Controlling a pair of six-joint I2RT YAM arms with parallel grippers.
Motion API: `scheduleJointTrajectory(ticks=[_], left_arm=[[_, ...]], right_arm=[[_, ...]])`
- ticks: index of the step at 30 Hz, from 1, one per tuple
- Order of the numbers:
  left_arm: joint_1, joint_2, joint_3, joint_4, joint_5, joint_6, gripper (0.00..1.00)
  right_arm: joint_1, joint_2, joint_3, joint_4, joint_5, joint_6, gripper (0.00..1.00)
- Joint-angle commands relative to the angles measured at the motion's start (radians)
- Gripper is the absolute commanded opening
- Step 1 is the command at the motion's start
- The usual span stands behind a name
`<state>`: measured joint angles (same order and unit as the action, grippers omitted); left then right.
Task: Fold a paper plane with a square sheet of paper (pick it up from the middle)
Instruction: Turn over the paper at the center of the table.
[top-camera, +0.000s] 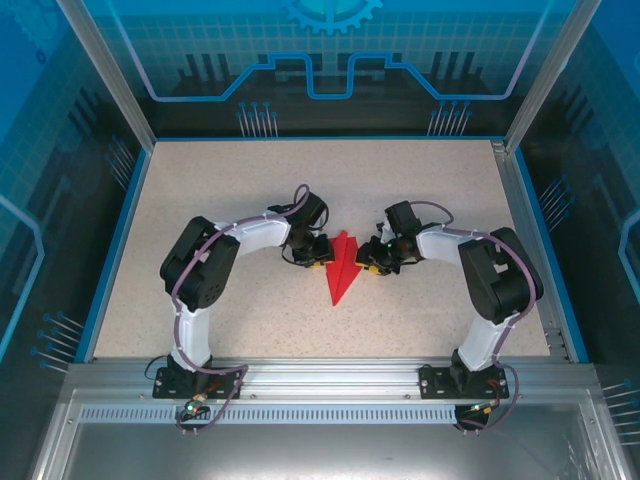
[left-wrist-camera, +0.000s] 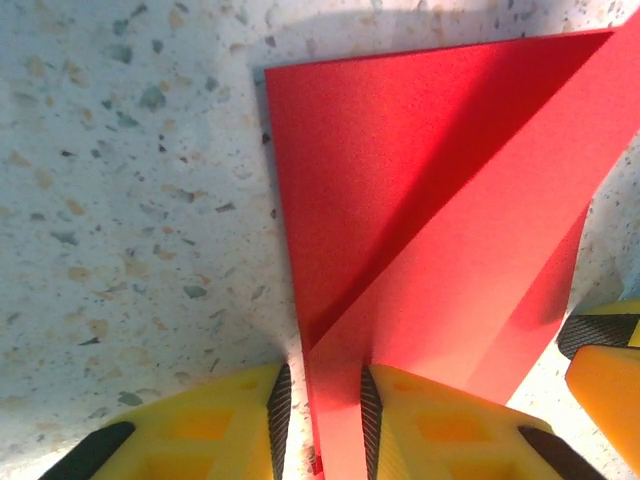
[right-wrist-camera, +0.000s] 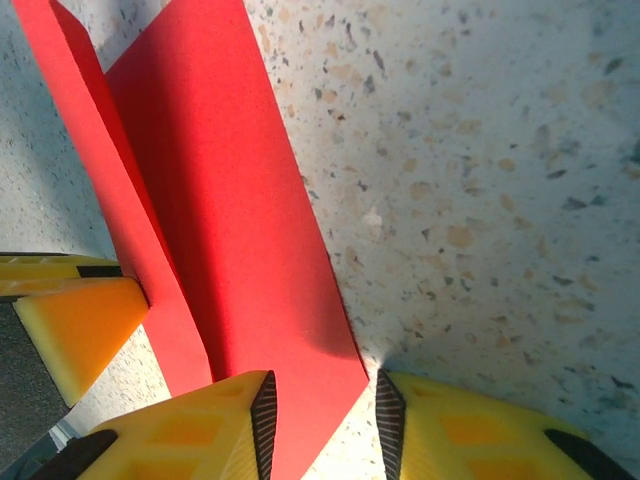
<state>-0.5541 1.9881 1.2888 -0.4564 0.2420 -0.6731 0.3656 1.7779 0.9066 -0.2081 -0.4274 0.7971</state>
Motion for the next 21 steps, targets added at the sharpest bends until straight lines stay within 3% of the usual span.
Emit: scheduleJointTrajectory(ticks=[1, 12, 21], left_arm=[[-0.009, 0.030, 0.030, -0.041, -0.012, 0.027, 0.27], [-0.022, 0.055, 0.044, -0.059, -0.017, 0.036, 0.23], [-0.021, 0.039, 0.025, -0.069, -0.047, 0.032, 0.19]], right_arm=[[0.046, 0.038, -0.005, 0.052, -0.049, 0.031, 0.35], [0.070, 0.044, 0.024, 0.023, -0.039, 0.073, 0.34], [0.069, 0.029, 0.017, 0.161, -0.106, 0.099, 0.39]])
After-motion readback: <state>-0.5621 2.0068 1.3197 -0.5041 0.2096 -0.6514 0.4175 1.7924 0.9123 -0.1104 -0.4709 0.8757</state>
